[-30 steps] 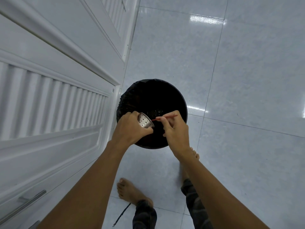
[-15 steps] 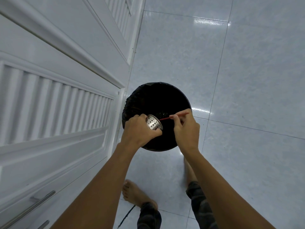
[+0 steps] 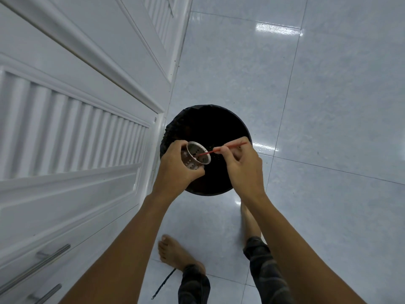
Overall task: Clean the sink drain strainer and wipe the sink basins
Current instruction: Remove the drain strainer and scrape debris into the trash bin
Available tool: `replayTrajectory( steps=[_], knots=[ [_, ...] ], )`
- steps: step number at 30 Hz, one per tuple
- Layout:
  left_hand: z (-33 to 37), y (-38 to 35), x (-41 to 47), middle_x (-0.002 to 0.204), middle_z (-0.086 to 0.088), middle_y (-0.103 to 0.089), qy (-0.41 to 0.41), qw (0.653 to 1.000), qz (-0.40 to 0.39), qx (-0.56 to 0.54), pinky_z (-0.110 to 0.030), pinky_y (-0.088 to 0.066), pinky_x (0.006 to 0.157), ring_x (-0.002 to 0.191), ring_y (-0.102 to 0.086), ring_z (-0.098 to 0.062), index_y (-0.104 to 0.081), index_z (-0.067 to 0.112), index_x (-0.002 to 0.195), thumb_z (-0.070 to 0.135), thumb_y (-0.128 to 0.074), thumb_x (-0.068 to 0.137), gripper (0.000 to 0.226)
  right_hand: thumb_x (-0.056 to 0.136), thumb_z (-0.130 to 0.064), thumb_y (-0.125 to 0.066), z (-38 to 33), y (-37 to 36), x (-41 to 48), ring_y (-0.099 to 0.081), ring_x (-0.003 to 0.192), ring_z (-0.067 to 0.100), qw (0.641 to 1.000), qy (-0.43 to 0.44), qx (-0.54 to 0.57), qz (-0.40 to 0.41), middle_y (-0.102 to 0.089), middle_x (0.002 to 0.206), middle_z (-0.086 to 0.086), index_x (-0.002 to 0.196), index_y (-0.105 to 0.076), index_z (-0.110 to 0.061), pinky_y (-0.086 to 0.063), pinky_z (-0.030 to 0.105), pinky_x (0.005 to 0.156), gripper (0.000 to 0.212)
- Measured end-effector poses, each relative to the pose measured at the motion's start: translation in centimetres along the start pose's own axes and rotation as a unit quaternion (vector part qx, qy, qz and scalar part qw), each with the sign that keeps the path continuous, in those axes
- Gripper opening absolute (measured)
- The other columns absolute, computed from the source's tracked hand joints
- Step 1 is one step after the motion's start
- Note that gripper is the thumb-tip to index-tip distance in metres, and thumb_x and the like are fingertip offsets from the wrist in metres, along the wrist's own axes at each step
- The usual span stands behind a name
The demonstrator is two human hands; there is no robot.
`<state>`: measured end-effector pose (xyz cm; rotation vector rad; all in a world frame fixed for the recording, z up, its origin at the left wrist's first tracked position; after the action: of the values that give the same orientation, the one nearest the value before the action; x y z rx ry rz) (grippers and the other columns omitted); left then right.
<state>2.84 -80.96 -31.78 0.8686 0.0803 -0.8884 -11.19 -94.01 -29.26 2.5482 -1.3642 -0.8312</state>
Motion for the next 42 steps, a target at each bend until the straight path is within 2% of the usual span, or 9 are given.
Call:
replayTrajectory(
  steps=[2, 6, 10, 16, 22, 27, 33, 38, 42],
  knots=[
    [0.7, 0.2, -0.5, 0.111, 0.013, -0.064, -0.021, 0.999, 0.019, -0.028, -0.002, -0.046, 0.078, 0.102, -0.061, 0.006, -0.054, 0.027, 0.125, 0.030, -0.092, 0.068, 0.069, 0.098, -0.020, -0.067, -0.7, -0.7, -0.6, -0.072, 0.088, -0.002, 1.000, 0.023, 0.004, -0.020, -0.076, 0.091, -0.009, 0.102, -0.062, -0.012, -0.057, 0.013, 0.079, 0.010],
    [1.3, 0.8, -0.9, 0.113, 0.011, -0.066, -0.032, 0.998, 0.041, -0.043, -0.010, -0.053, 0.082, 0.101, -0.066, -0.004, -0.053, 0.027, 0.127, 0.034, -0.091, 0.070, 0.069, 0.098, -0.022, -0.068, -1.1, -1.3, -1.8, -0.072, 0.089, -0.002, 0.999, 0.053, -0.003, -0.004, -0.074, 0.092, -0.011, 0.102, -0.064, -0.014, -0.058, 0.014, 0.076, 0.010],
    [1.9, 1.0, -1.3, 0.115, 0.010, -0.066, -0.048, 0.997, 0.055, -0.036, -0.018, -0.056, 0.086, 0.103, -0.066, -0.010, -0.053, 0.025, 0.128, 0.034, -0.092, 0.070, 0.071, 0.101, -0.026, -0.063, -1.3, -0.7, -1.6, -0.066, 0.087, 0.013, 0.991, 0.081, -0.107, 0.017, -0.070, 0.093, -0.003, 0.106, -0.066, -0.014, -0.059, 0.034, 0.072, 0.013],
    [1.6, 1.1, -1.1, 0.123, 0.002, -0.064, -0.055, 0.997, 0.062, 0.000, -0.031, -0.058, 0.092, 0.112, -0.062, -0.018, -0.053, 0.020, 0.133, 0.032, -0.092, 0.071, 0.074, 0.101, -0.030, -0.060, -1.6, 0.4, -3.7, -0.061, 0.084, 0.011, 0.983, 0.109, -0.147, 0.028, -0.067, 0.095, -0.003, 0.111, -0.067, -0.019, -0.055, 0.027, 0.068, 0.016],
    [1.4, 0.7, -1.3, 0.124, 0.003, -0.061, -0.066, 0.995, 0.059, 0.042, -0.003, -0.039, 0.082, 0.113, -0.054, -0.012, -0.052, 0.020, 0.135, 0.036, -0.090, 0.072, 0.075, 0.103, -0.030, -0.058, -1.3, -0.5, -2.7, -0.058, 0.084, 0.011, 0.978, 0.074, -0.194, 0.023, -0.067, 0.096, 0.000, 0.111, -0.067, -0.018, -0.054, 0.026, 0.069, 0.018],
    [0.9, 0.6, -1.0, 0.129, -0.004, -0.059, -0.060, 0.993, 0.056, 0.083, -0.023, -0.047, 0.093, 0.120, -0.052, -0.019, -0.051, 0.017, 0.139, 0.036, -0.089, 0.073, 0.078, 0.101, -0.030, -0.060, -0.6, -1.0, -3.9, -0.060, 0.084, 0.010, 0.980, 0.103, -0.167, -0.002, -0.067, 0.096, -0.001, 0.110, -0.068, -0.019, -0.055, 0.026, 0.069, 0.016],
    [0.8, -0.2, -1.0, 0.125, -0.007, -0.061, -0.046, 0.990, 0.027, 0.128, -0.037, -0.054, 0.095, 0.116, -0.051, -0.024, -0.053, 0.013, 0.139, 0.037, -0.089, 0.072, 0.079, 0.101, -0.028, -0.062, 2.1, 0.4, -2.5, -0.069, 0.089, 0.015, 0.994, 0.012, -0.077, 0.073, -0.071, 0.094, 0.000, 0.109, -0.064, -0.016, -0.060, 0.040, 0.075, 0.015],
    [0.5, -0.9, -0.8, 0.119, -0.005, -0.061, -0.028, 0.990, 0.002, 0.136, -0.037, -0.052, 0.092, 0.111, -0.051, -0.023, -0.054, 0.016, 0.137, 0.043, -0.085, 0.073, 0.076, 0.101, -0.028, -0.062, 2.7, -2.0, -2.3, -0.070, 0.091, 0.016, 0.996, 0.006, -0.086, -0.010, -0.072, 0.095, -0.001, 0.108, -0.064, -0.014, -0.061, 0.040, 0.078, 0.016],
    [-0.7, -1.1, -0.6, 0.115, -0.003, -0.064, 0.015, 0.991, -0.030, 0.128, -0.040, -0.055, 0.091, 0.110, -0.057, -0.025, -0.057, 0.018, 0.136, 0.045, -0.086, 0.071, 0.076, 0.100, -0.026, -0.065, 3.9, -0.1, -1.0, -0.071, 0.086, 0.007, 0.994, -0.061, -0.028, 0.086, -0.074, 0.088, -0.004, 0.104, -0.063, -0.014, -0.061, 0.038, 0.081, 0.013]
  ],
)
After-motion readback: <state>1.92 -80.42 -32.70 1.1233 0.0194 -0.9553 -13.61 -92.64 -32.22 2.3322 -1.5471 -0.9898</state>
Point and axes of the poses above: each hand's wrist, its own x-axis towards the middle knuckle, its own y-axis out of the back of the hand, z = x × y, the point moved 6 cm from there along x, towards the middle knuckle
